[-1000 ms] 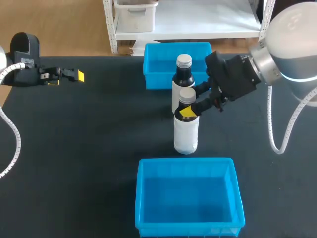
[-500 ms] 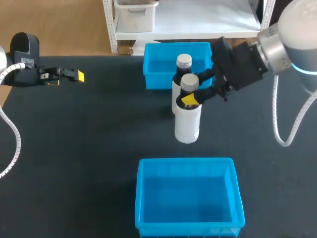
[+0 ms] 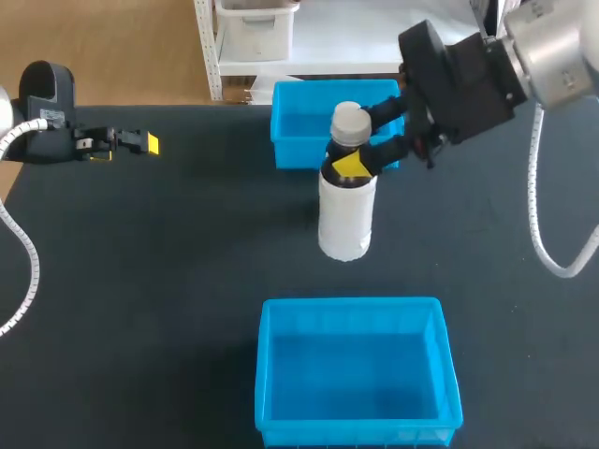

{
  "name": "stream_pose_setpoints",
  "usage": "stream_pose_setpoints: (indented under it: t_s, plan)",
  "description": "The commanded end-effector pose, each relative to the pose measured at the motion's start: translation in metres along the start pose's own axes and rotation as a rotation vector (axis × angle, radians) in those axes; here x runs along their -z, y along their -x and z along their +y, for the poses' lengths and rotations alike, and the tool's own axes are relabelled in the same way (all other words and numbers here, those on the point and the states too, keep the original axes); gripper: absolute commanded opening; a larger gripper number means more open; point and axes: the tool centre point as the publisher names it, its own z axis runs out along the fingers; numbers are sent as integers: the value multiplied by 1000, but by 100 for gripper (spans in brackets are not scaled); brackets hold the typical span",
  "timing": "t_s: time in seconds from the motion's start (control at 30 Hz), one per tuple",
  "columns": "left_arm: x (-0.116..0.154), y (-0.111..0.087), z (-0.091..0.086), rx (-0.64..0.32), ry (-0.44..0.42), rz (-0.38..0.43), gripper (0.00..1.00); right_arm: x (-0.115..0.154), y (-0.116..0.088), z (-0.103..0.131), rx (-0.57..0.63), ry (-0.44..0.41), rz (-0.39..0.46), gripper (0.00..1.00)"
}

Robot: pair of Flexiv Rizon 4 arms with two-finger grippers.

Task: Pick up the bottle, and place it in the far bin if it is heavy, or in the near bin if it is light.

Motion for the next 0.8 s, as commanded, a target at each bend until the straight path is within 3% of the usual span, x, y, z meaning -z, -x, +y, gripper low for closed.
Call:
stream_pose_setpoints:
  t_s: [0.03, 0.3, 0.57, 0.8]
  plan:
    - [0, 0, 0, 0, 0, 0, 100, -1, 12, 34, 10, -61, 0, 0]
    - [0, 0, 0, 0, 0, 0, 100, -15, 22, 80, 68, -41, -33, 0]
    - [0, 0, 0, 0, 0, 0, 100, -30, 1, 105, 80, -20, -26, 0]
    - [0, 0, 0, 0, 0, 0, 100, -47, -21, 113, 51, 20, -27, 0]
